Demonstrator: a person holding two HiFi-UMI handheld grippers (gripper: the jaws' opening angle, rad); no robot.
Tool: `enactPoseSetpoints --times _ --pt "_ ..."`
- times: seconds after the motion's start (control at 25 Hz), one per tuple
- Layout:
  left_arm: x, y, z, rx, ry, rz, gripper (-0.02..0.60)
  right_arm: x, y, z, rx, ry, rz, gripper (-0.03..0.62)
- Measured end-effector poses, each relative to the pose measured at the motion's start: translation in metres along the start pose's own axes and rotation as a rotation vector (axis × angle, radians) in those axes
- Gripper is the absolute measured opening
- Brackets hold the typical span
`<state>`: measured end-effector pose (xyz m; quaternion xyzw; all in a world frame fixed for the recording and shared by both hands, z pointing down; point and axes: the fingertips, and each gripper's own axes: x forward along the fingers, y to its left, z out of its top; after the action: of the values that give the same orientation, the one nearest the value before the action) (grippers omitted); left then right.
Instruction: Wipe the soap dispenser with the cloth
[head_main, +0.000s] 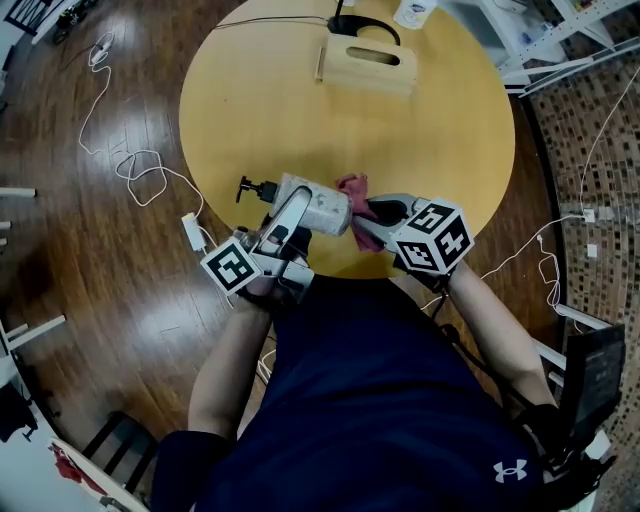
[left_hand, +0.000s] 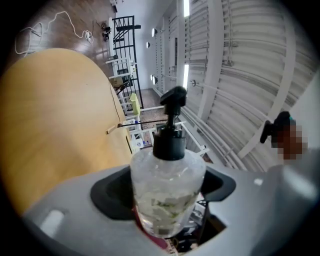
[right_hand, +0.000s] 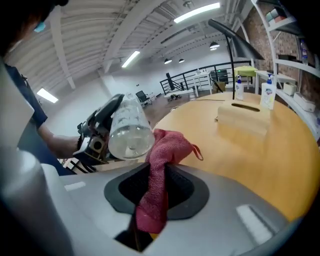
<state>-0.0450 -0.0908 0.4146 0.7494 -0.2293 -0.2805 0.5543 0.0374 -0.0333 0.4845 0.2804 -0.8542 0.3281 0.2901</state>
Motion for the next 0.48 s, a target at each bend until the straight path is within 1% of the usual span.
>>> enactPoseSetpoints --times 0.12,0.2,0.32,0.4,0.48 --pt "0.001 0.01 0.001 0.012 -0.011 0.041 0.37 0.012 0.012 -0.02 0.013 0.051 0.026 0.094" --pt "-0.001 0.017 0.004 0.034 -0.017 0.068 0.37 0.011 0.027 -0.026 0.005 0.065 0.057 0.094" --pt "-0.005 0.026 0.005 0.096 0.01 0.102 0.37 -0.004 0.047 -0.017 -0.011 0.023 0.087 0.094" --pt "-0.007 0.028 0.003 0.105 0.02 0.108 0.368 -0.017 0.047 -0.006 -0.013 -0.02 0.072 0.094" --pt "-0.008 0.028 0.0 0.095 0.02 0.103 0.368 -0.027 0.033 0.004 0.002 -0.061 0.033 0.094"
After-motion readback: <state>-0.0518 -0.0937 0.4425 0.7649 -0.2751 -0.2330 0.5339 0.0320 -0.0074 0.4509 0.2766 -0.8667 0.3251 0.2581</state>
